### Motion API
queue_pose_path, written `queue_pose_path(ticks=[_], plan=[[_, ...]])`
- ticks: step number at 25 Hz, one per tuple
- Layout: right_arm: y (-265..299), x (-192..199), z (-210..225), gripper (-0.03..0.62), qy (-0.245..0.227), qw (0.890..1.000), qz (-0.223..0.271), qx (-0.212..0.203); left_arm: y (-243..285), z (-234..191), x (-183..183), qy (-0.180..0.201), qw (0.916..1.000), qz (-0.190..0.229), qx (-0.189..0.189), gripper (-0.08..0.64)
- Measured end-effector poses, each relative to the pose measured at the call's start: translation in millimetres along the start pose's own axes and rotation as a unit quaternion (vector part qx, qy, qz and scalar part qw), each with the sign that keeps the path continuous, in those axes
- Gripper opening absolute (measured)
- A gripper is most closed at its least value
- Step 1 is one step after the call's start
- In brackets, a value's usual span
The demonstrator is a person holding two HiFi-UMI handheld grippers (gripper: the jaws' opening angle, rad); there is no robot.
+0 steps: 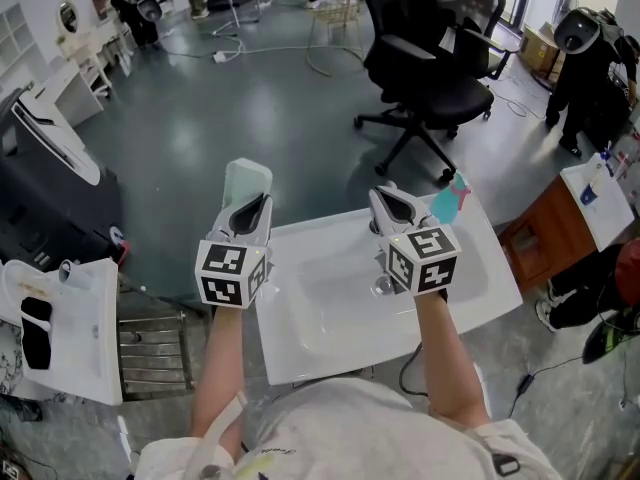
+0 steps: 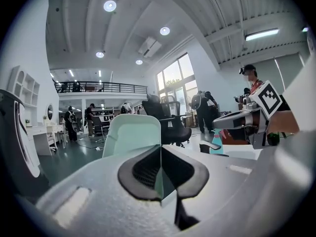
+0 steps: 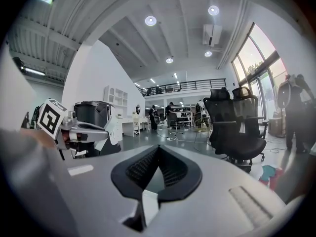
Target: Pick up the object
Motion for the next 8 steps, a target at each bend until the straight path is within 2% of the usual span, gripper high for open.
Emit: queue_pose_path(ticks=[8], plan=[[-0.7,-0.1,1.4,0.003,-0.001,1.0,0.0,-0.002,0.6,-1.6,0.3,0.0,1.0,-0.003,-0.001,0.011]])
Point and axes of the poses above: the fingertips, and each gripper's own axes: y forward along the fingers, z to its right, x out of its underside, the point moved 3 cm from there along -y, backward along the fingers, and after that the axes turned 15 degrees about x, right-handed, at the moved point
